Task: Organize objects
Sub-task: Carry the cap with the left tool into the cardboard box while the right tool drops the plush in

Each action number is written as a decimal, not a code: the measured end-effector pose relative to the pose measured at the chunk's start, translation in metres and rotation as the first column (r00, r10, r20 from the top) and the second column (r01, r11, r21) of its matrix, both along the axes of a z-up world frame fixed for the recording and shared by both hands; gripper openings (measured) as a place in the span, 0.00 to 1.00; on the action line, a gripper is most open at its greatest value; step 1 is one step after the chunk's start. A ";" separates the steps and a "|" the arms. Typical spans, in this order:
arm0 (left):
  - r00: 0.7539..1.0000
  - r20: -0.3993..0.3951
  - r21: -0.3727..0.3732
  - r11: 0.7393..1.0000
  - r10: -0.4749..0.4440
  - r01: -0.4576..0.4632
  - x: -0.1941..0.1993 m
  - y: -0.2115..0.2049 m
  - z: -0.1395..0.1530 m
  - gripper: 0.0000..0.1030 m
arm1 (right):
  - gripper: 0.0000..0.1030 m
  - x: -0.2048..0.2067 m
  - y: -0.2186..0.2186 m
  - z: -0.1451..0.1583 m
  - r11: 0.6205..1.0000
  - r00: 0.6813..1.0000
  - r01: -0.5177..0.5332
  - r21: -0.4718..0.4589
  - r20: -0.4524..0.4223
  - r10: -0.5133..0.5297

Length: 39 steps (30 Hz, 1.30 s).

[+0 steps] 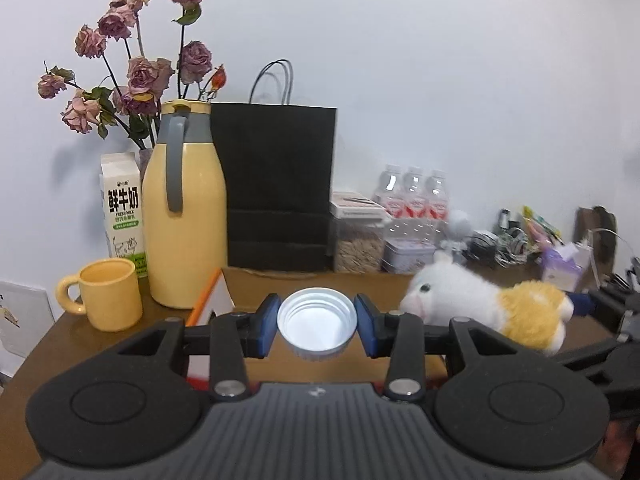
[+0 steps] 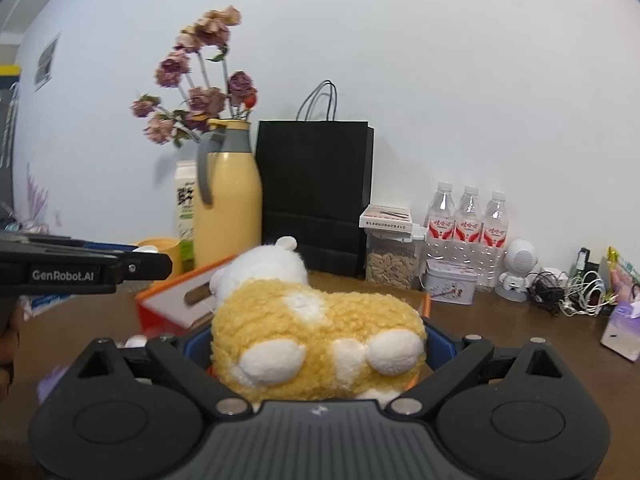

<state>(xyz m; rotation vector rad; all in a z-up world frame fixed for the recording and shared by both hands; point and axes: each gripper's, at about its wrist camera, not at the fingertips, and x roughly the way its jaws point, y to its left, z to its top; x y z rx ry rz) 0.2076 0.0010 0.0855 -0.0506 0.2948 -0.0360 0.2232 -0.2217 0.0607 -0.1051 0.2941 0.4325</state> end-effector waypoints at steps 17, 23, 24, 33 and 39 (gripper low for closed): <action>0.968 -0.231 0.015 0.995 0.102 -0.101 0.105 0.023 -0.052 0.40 | 0.95 0.102 0.026 -0.050 0.992 0.977 0.109 -0.056 -0.177 -0.117; 0.961 -0.258 0.023 0.995 0.096 -0.093 0.107 0.023 -0.064 0.40 | 0.95 0.111 0.023 -0.057 0.992 0.971 0.105 -0.067 -0.208 -0.117; 0.961 -0.258 0.024 0.995 0.096 -0.093 0.108 0.023 -0.064 0.40 | 0.95 0.110 0.024 -0.057 0.992 0.973 0.103 -0.071 -0.201 -0.115; 0.966 -0.235 0.032 0.994 0.107 -0.102 0.105 0.020 -0.062 0.82 | 0.97 0.113 0.021 -0.058 0.992 0.972 0.099 -0.075 -0.208 -0.113; 0.975 -0.189 0.013 0.994 0.113 -0.113 0.099 0.021 -0.055 1.00 | 1.00 0.107 0.017 -0.053 0.994 0.976 0.101 -0.047 -0.187 -0.108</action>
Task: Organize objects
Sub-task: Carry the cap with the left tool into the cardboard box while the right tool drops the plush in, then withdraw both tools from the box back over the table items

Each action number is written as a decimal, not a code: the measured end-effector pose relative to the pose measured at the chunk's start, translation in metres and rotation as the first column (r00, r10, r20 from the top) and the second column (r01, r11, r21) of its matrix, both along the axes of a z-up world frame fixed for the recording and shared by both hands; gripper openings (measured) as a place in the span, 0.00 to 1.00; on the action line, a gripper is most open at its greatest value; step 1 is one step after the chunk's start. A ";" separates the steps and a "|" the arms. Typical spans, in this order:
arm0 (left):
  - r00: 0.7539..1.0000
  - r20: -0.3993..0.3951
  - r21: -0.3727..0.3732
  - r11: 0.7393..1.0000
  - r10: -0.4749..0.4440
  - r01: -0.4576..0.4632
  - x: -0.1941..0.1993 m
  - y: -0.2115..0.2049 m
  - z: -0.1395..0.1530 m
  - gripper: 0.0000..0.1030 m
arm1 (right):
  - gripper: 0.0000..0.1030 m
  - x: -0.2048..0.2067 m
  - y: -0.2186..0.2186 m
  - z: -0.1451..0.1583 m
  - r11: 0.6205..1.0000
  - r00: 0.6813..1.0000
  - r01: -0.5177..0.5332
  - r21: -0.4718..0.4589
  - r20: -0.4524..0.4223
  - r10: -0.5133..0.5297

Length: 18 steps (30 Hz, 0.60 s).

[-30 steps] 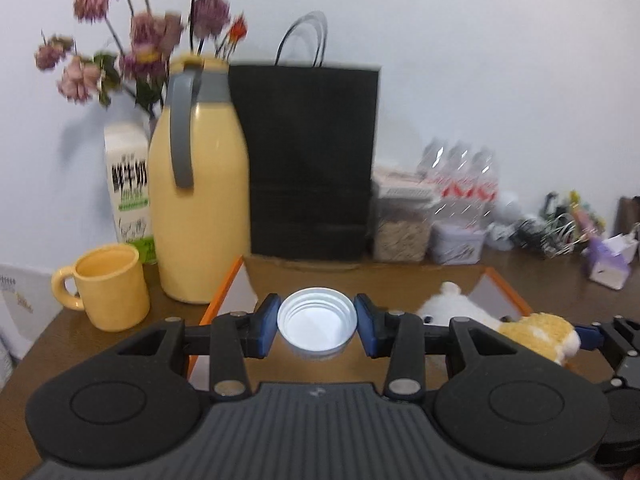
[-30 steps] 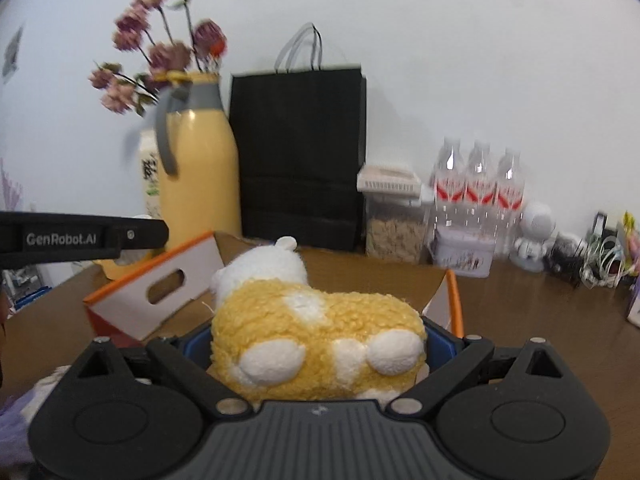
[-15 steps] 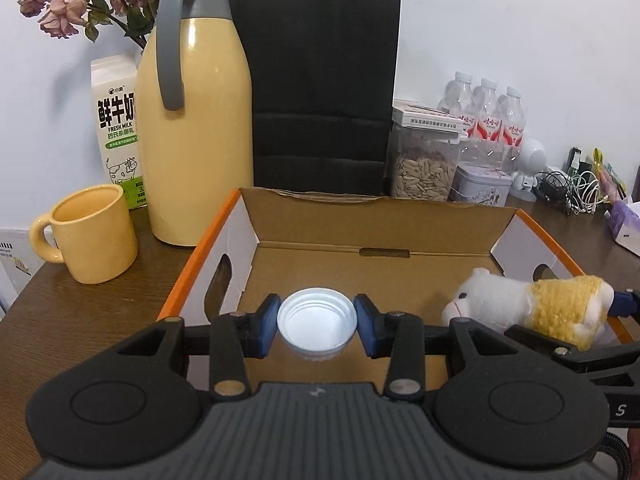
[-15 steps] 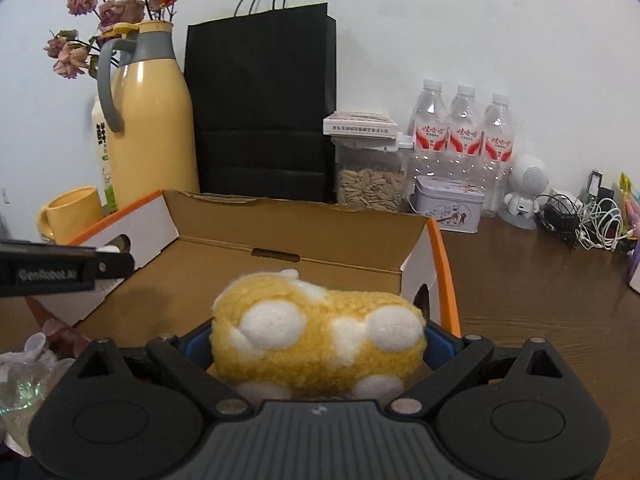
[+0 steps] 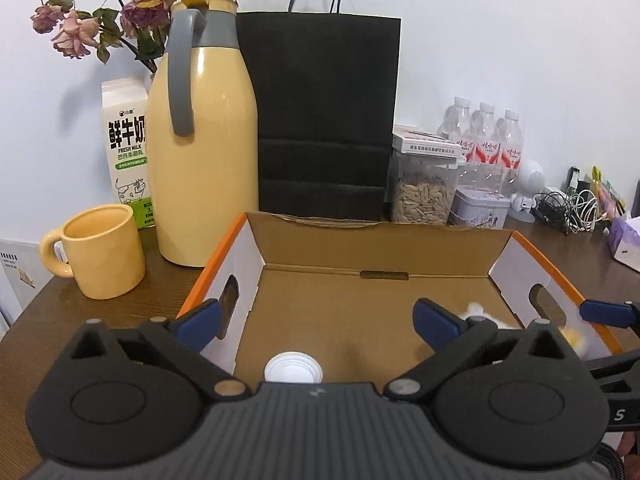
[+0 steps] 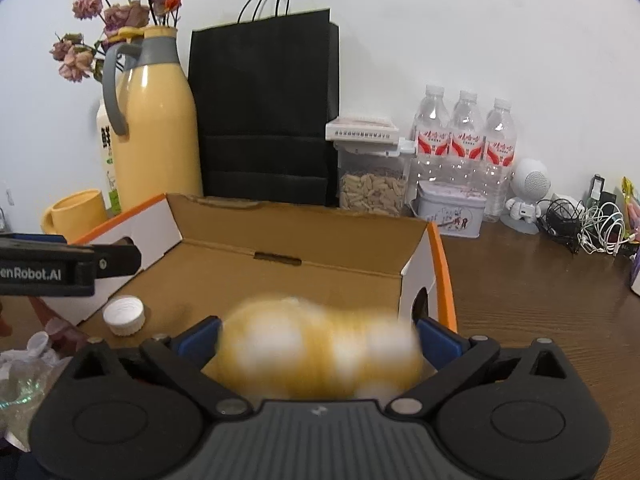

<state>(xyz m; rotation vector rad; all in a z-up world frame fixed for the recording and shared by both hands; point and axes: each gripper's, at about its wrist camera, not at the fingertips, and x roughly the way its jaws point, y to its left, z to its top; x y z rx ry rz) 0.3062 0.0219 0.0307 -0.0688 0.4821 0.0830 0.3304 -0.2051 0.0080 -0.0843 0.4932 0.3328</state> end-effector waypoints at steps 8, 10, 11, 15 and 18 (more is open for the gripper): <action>1.000 0.021 -0.002 1.000 0.004 -0.004 -0.005 0.000 0.005 1.00 | 1.00 -0.009 -0.002 0.009 1.000 0.999 -0.006 0.016 0.040 0.005; 0.999 0.037 -0.002 1.000 -0.001 0.002 -0.009 -0.001 0.009 1.00 | 1.00 -0.012 -0.002 0.012 1.000 0.999 -0.009 0.018 0.051 0.008; 0.999 0.047 -0.001 1.000 -0.003 0.003 -0.011 -0.002 0.011 1.00 | 1.00 -0.015 -0.002 0.013 1.000 0.998 -0.010 0.019 0.059 0.009; 0.996 0.088 0.001 1.000 -0.001 0.001 -0.024 -0.005 0.021 1.00 | 1.00 -0.025 -0.004 0.022 1.000 0.995 -0.017 0.024 0.098 0.015; 0.993 0.115 0.004 1.000 -0.004 0.003 -0.040 -0.005 0.028 1.00 | 1.00 -0.035 -0.005 0.027 0.999 0.993 -0.021 0.025 0.119 0.018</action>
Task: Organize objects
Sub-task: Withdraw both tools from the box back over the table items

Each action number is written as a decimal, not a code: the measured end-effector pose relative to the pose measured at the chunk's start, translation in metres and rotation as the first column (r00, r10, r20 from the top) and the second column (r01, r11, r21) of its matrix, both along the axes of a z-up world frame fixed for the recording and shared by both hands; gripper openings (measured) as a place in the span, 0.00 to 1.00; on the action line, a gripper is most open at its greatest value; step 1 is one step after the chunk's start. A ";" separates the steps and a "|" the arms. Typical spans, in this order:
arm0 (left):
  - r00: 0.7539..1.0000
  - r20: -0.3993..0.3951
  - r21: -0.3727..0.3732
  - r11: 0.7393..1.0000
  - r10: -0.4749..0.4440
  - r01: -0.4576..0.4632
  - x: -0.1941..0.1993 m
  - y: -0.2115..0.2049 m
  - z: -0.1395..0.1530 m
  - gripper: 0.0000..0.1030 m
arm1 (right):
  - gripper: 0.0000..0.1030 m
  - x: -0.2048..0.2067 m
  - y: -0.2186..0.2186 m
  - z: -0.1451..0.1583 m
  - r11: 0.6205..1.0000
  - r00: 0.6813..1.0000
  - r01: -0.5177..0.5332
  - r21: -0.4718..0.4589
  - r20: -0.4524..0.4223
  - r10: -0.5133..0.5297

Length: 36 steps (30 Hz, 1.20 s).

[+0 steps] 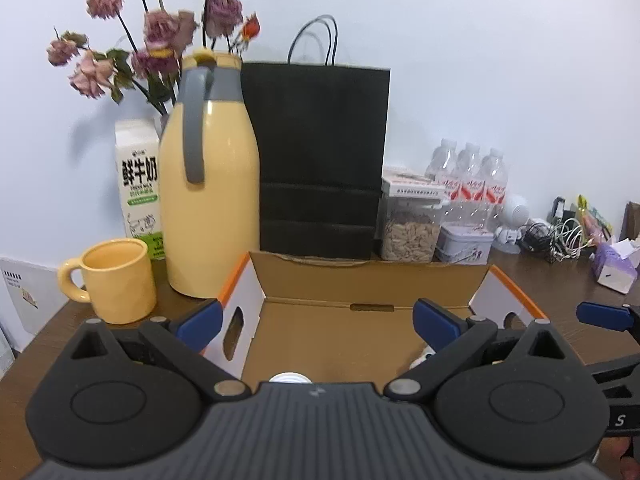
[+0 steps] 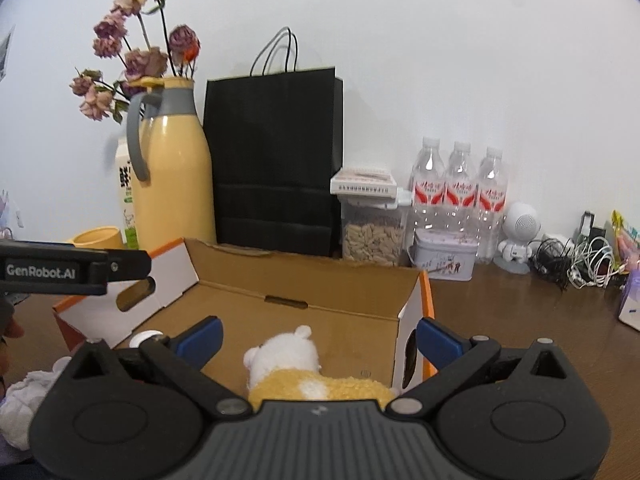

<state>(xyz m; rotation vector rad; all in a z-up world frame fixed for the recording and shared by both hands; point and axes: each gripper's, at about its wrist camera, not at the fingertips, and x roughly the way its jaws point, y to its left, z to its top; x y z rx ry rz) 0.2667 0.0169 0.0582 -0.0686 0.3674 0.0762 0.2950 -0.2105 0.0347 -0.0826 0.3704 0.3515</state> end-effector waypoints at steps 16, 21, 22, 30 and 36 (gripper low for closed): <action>1.000 0.010 0.013 1.000 0.018 -0.019 -0.095 0.014 0.010 1.00 | 1.00 -0.084 -0.014 0.011 0.999 0.999 -0.042 -0.003 0.019 0.042; 0.999 -0.002 0.018 0.999 0.037 -0.037 -0.124 0.022 0.005 1.00 | 1.00 -0.113 -0.018 0.005 0.998 0.998 -0.066 -0.022 0.004 0.067; 0.999 -0.007 0.018 0.999 0.040 -0.040 -0.130 0.024 0.003 1.00 | 1.00 -0.119 -0.018 0.003 0.997 0.997 -0.071 -0.025 0.001 0.071; 0.996 -0.070 0.013 0.999 0.050 -0.049 -0.166 0.037 -0.020 1.00 | 1.00 -0.156 -0.022 -0.015 0.993 0.994 -0.106 -0.059 -0.040 0.104; 0.993 -0.111 0.002 0.999 0.039 -0.039 -0.187 0.042 -0.037 1.00 | 1.00 -0.175 -0.022 -0.031 0.989 0.990 -0.124 -0.081 -0.074 0.118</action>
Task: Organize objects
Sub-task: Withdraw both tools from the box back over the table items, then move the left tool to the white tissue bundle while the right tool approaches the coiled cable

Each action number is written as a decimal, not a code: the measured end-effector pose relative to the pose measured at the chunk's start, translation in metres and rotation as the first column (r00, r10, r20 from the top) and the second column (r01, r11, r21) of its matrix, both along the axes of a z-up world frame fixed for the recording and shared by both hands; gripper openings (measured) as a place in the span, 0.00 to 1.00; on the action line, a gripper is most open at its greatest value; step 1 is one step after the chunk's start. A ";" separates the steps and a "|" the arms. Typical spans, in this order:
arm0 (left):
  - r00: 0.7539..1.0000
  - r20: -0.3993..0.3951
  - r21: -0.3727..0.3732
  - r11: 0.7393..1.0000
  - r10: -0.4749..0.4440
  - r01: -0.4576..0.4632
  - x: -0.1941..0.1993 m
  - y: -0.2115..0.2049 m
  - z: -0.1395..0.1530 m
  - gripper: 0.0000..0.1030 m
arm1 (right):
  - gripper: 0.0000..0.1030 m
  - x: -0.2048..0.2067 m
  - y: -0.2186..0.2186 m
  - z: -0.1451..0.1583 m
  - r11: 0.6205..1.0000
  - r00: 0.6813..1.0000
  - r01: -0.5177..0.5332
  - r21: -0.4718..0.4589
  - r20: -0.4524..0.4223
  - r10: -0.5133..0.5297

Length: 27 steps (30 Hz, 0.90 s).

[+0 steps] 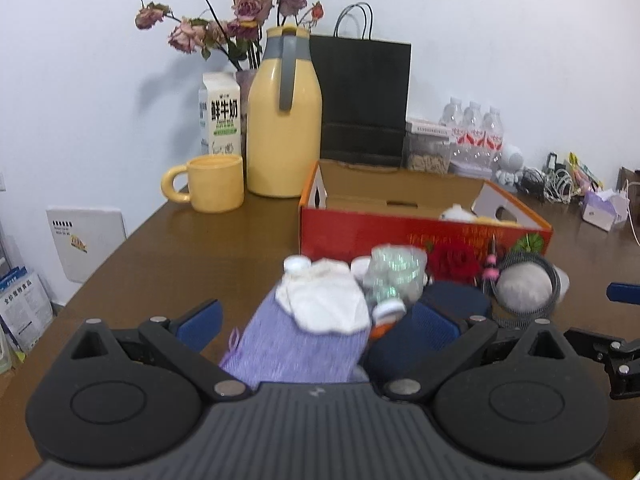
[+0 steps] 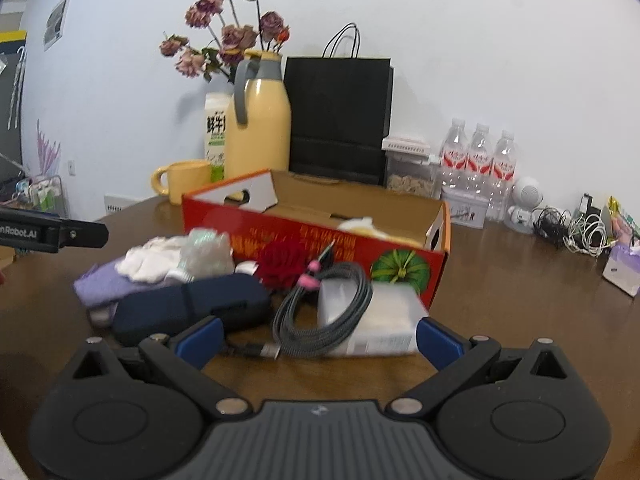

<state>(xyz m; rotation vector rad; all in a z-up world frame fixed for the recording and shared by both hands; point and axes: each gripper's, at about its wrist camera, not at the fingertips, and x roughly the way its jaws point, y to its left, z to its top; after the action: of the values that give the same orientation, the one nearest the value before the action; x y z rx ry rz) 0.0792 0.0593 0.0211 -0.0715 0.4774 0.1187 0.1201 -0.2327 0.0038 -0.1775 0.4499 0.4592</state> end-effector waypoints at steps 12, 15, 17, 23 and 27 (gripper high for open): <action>0.999 -0.031 -0.003 1.000 0.025 -0.025 0.001 0.013 -0.010 1.00 | 1.00 -0.001 0.009 -0.009 1.000 1.000 -0.006 -0.028 -0.017 0.005; 0.999 -0.034 0.002 1.000 0.021 -0.021 0.005 0.016 -0.010 1.00 | 1.00 0.002 0.009 -0.010 1.000 1.000 0.000 -0.031 -0.019 0.000; 0.999 -0.034 0.002 1.000 0.018 -0.018 0.007 0.016 -0.010 1.00 | 1.00 0.005 0.011 -0.011 0.999 1.000 0.005 -0.041 -0.017 -0.005; 0.999 -0.037 -0.005 1.000 0.019 -0.019 0.007 0.020 -0.012 1.00 | 1.00 0.021 0.025 -0.012 0.988 0.999 0.016 -0.157 0.033 -0.011; 0.999 -0.037 -0.012 0.999 0.029 -0.030 0.006 0.025 -0.012 1.00 | 1.00 0.040 0.042 -0.014 0.962 0.998 -0.002 -0.272 0.061 0.019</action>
<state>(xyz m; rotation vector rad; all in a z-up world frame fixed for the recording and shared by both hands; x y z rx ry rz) 0.0848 0.0845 0.0089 -0.0891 0.5143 0.1462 0.1599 -0.1907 -0.0105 -0.4590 0.4489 0.3995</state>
